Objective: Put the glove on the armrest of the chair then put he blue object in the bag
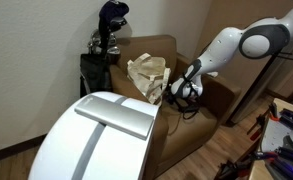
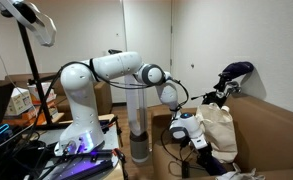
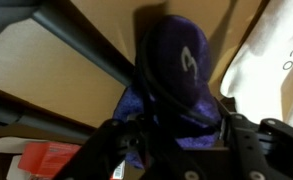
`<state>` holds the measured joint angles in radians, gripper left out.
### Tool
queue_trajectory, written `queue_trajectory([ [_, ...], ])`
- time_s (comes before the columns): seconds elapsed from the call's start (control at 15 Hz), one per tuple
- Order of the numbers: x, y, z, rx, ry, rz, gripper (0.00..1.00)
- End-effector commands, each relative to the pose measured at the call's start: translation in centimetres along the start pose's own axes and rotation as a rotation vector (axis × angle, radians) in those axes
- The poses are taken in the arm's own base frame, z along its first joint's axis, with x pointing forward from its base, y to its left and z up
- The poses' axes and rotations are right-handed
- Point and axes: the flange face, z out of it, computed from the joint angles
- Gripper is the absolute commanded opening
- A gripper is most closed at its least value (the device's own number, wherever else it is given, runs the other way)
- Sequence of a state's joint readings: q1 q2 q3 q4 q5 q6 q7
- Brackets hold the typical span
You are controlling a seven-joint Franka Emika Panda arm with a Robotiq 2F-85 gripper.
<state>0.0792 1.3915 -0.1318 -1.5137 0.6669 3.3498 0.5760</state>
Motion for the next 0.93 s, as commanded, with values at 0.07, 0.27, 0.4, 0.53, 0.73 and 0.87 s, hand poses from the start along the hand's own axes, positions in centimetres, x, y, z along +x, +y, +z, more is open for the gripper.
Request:
queue_trajectory([
  [0.07,1.2,-0.6,-0.3,0.016,0.01,-0.005,0.21],
  [0.27,3.2,-1.6,-3.5,0.034,0.069,-0.043,0.03],
  [0.4,4.6,-2.4,-6.4,0.067,0.149,-0.076,0.02],
  [0.53,7.2,-5.7,-9.3,0.109,0.229,-0.103,0.04],
  [0.73,9.0,-9.1,-13.7,0.149,0.303,-0.176,0.04],
  [0.87,9.4,-12.4,-17.1,0.196,0.362,-0.224,0.04],
])
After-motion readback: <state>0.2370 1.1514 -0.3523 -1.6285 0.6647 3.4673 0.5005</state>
